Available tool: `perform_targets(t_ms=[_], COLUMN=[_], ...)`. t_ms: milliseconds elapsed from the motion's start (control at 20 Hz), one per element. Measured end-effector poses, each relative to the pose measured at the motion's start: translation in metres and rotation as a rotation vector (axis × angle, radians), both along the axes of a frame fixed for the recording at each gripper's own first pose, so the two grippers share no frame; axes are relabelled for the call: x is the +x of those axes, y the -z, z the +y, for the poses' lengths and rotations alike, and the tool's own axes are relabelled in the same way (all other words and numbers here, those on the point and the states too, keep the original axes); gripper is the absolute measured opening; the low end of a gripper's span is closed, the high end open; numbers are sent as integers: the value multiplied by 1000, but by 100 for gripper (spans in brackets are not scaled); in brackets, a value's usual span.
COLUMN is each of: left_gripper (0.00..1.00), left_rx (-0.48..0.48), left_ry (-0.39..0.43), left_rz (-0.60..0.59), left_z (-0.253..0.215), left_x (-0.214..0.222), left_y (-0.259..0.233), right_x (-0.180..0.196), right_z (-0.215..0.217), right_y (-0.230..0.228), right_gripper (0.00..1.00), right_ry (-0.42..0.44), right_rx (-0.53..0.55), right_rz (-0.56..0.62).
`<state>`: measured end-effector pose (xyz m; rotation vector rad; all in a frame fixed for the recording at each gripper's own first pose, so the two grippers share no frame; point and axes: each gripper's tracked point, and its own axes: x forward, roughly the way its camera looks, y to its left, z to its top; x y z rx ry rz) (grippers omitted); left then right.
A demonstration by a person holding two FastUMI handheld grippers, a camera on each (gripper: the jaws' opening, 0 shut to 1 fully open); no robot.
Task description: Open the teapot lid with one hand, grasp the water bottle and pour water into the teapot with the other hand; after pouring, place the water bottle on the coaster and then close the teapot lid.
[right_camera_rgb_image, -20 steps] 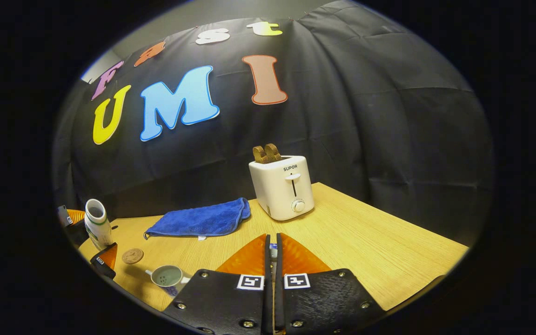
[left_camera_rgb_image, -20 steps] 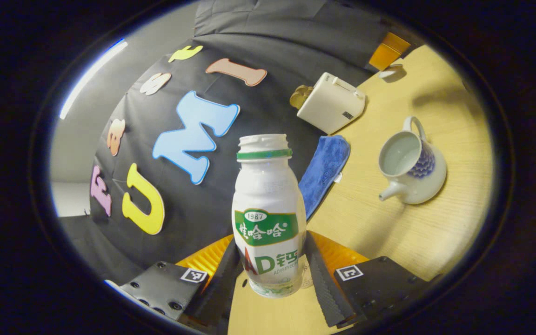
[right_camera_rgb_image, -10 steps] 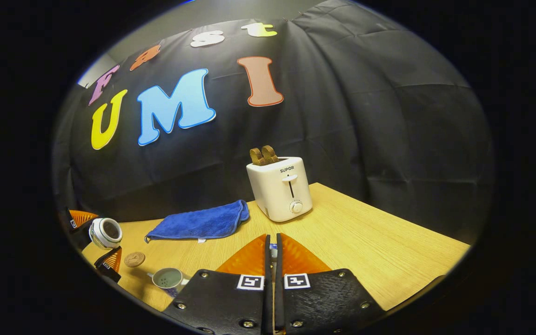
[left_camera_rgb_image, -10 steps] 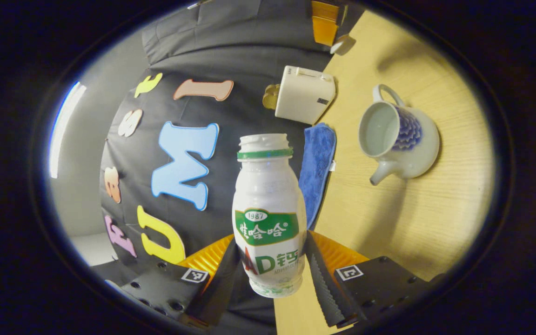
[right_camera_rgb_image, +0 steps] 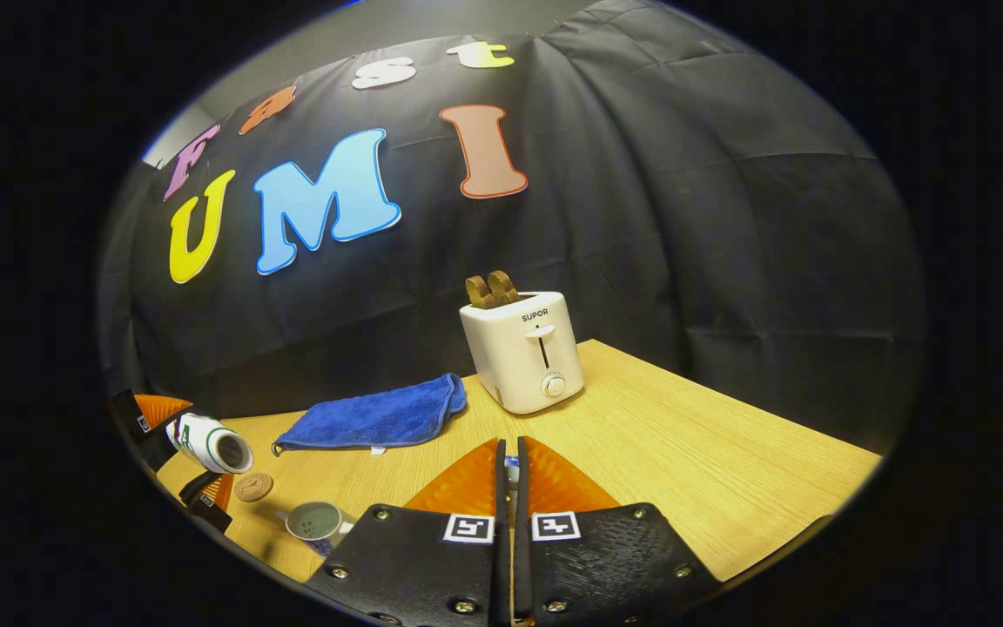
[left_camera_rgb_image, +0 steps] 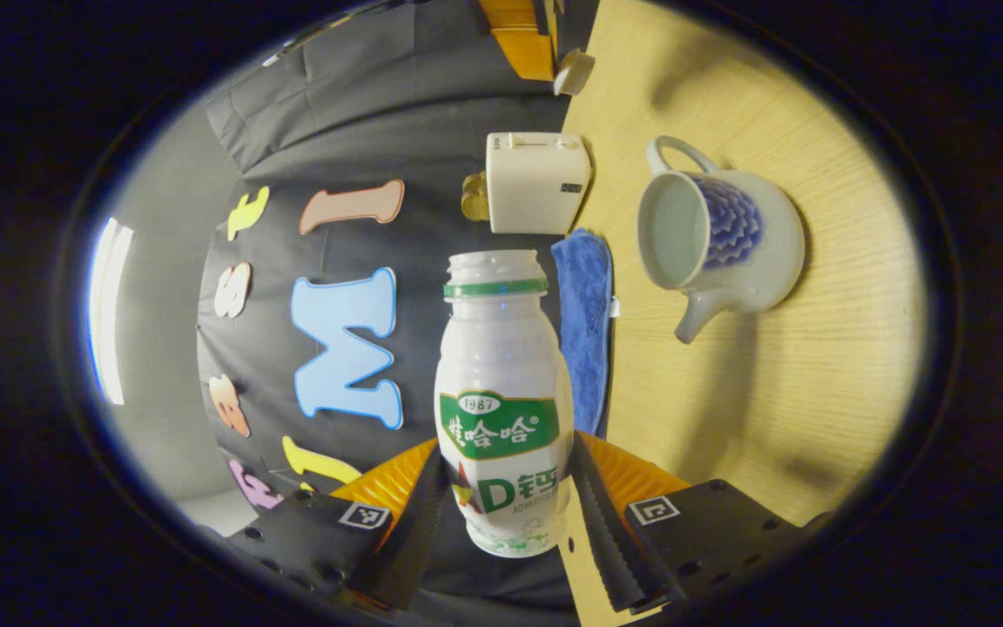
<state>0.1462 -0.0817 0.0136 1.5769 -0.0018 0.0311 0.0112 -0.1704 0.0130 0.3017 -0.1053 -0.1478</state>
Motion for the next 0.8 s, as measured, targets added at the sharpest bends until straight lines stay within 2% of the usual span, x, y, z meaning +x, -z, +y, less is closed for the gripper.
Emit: perform_targets(t_ms=[300, 350, 800], left_gripper=[90, 84, 84], left_rx=[79, 96, 187], left_ry=[7, 15, 28], left_rz=[-14, -18, -39], left_z=[-4, -7, -10], left_x=[0, -1, 1], left_y=[0, -1, -2], right_x=[0, 0, -1], right_z=[0, 0, 0], right_y=[1, 1, 1], right_gripper=[1, 1, 1], right_ry=[0, -1, -6], right_rx=[1, 2, 5], right_rz=[3, 5, 4])
